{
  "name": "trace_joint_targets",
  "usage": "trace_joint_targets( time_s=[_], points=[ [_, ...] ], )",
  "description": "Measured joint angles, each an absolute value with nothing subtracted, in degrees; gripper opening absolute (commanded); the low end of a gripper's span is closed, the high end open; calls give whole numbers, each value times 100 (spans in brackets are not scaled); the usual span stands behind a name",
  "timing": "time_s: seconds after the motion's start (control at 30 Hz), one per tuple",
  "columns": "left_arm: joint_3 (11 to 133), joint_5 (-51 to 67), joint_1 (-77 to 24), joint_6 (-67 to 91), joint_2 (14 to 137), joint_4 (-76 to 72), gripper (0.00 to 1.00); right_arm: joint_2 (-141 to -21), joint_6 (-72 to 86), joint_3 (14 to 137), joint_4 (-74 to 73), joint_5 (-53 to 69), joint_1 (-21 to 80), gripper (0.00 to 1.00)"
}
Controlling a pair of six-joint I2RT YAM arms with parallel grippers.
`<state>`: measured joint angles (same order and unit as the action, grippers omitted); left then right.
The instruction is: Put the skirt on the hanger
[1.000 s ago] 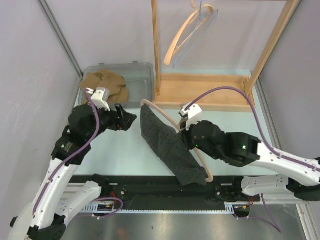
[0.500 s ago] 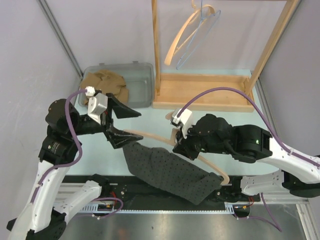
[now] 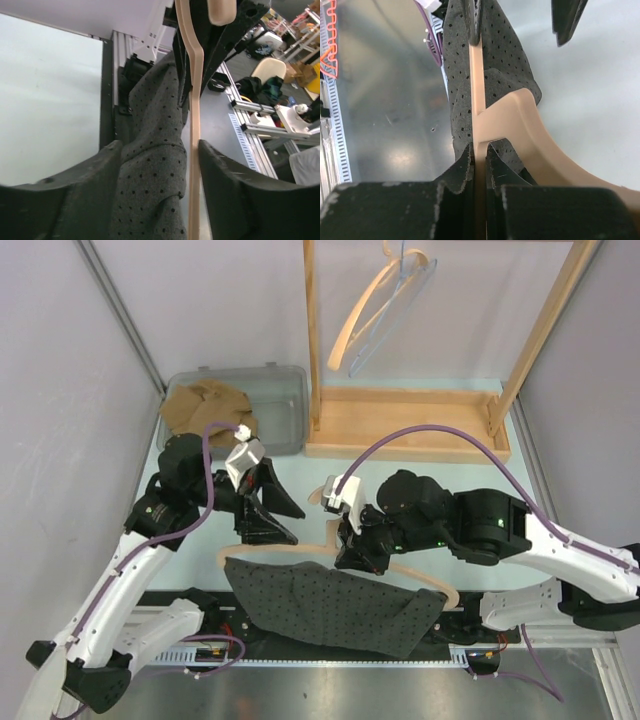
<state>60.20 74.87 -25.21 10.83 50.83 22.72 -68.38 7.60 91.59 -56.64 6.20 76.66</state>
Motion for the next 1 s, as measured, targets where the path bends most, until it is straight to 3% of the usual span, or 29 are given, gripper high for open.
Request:
trace_joint_targets(
  time_s=[0.47, 0.5, 0.63, 0.77, 1.0],
  points=[
    [6029, 7349, -2882, 593, 4772, 3114, 61, -7356, 421, 9701, -5666, 502, 7690, 0],
    [6025, 7349, -2882, 593, 4729, 3114, 58, -7360, 414, 9710, -5666, 502, 7690, 0],
    [5961, 7308, -2886, 591, 4635, 3118, 24, -7389, 381, 9721, -5671, 464, 7699, 0],
    [5957, 7148, -2917, 491, 4654, 3197, 2, -7404, 381, 9721, -5680, 360, 7699, 0],
    [6141, 6718, -3175, -62, 4713, 3607, 0, -7404, 340, 9721, -5791, 325, 7679, 0]
  ],
)
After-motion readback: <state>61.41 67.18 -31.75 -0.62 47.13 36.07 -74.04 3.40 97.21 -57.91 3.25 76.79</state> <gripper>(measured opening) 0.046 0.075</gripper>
